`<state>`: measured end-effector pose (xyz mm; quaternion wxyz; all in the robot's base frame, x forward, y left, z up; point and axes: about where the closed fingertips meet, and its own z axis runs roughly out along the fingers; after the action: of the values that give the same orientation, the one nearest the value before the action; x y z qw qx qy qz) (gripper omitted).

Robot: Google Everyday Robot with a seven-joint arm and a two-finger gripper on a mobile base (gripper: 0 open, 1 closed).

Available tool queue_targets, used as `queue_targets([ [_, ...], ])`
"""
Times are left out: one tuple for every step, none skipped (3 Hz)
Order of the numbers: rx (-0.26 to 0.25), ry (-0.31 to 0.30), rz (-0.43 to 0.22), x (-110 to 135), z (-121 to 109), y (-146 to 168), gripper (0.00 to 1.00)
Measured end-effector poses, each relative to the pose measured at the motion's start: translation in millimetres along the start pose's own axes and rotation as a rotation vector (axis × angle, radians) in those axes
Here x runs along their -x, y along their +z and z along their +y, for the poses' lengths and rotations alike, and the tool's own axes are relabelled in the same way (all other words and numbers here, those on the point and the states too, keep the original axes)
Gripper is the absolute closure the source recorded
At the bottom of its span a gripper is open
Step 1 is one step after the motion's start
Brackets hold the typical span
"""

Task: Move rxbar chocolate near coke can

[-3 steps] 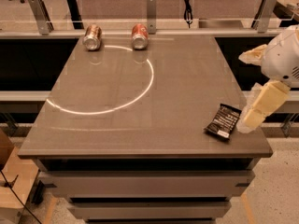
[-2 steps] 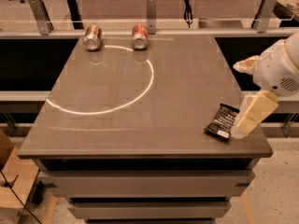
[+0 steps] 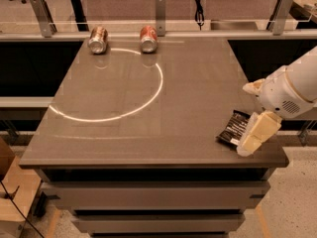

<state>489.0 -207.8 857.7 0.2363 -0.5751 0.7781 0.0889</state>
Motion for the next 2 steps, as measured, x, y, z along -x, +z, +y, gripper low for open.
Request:
queue_targets([
  [0.018,0.042,0.015,-17,-2,20,0.00],
  [0.040,0.066,0.029,-27,-1,32,0.19],
])
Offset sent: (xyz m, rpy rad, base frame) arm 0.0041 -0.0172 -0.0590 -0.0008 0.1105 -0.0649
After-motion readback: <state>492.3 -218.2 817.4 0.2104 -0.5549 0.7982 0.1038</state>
